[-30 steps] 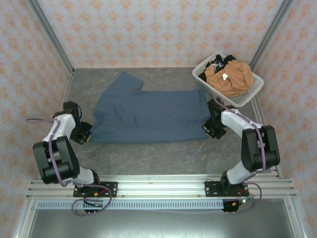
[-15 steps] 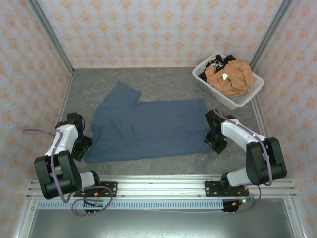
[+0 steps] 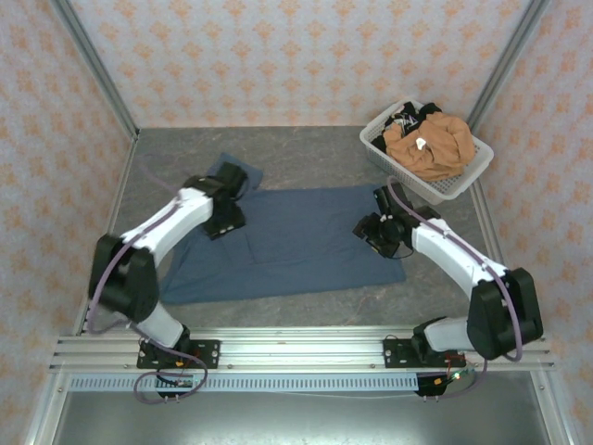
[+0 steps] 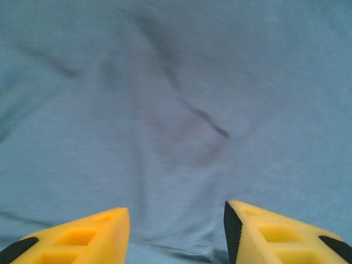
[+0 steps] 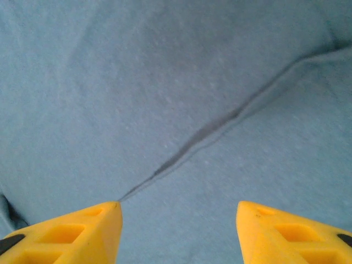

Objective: Fold and stack the t-shirts

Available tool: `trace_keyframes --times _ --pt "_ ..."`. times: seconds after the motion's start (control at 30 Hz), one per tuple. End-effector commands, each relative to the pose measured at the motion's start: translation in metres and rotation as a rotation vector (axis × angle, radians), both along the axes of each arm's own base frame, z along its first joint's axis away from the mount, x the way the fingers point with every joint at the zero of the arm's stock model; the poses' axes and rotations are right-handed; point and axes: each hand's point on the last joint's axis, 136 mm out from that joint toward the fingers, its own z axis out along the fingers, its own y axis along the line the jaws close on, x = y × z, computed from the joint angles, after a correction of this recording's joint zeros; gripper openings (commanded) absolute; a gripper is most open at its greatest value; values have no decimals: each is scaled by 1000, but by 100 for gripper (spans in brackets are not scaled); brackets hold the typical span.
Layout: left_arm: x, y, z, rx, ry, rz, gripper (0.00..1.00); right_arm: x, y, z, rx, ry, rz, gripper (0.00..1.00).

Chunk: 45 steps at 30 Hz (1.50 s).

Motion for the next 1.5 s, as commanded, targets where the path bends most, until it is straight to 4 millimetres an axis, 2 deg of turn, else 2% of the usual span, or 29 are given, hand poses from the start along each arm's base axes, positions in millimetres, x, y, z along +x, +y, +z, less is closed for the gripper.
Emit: trace_keyframes --times 0.0,0.1,0.23,0.3,0.47,0.7,0.83,0.9,1.03,1.07,1.2,1.3,1.47 --pt "4 -7 -12 92 70 -79 49 12 10 5 24 -26 40 57" --pt "8 -5 -22 193 142 -118 47 11 9 1 16 -12 33 56" --pt "19 -13 -28 191 125 -146 45 8 8 -4 20 3 23 56" --pt "20 -14 -41 215 162 -157 42 7 8 -5 23 4 18 56" --pt "17 -7 -56 267 216 -165 35 5 7 -7 16 13 18 56" --pt "15 -7 -62 264 211 -169 24 8 8 -6 19 13 12 54" --pt "20 -13 -53 263 165 -185 6 10 9 -7 19 13 10 54" --pt "21 -17 -49 257 147 -196 0 10 8 -7 18 14 9 53" --pt "20 -22 -32 261 96 -208 0 9 8 -7 17 13 8 52" --pt "20 -23 -20 256 58 -205 0 8 8 -7 17 12 9 52" --pt "19 -25 0 250 -36 -200 0 6 7 -9 19 16 9 52" --pt "19 -28 2 238 -70 -204 0 5 8 -9 23 19 11 52" --pt "19 -29 -6 234 -72 -211 0 3 9 -10 27 27 18 51"
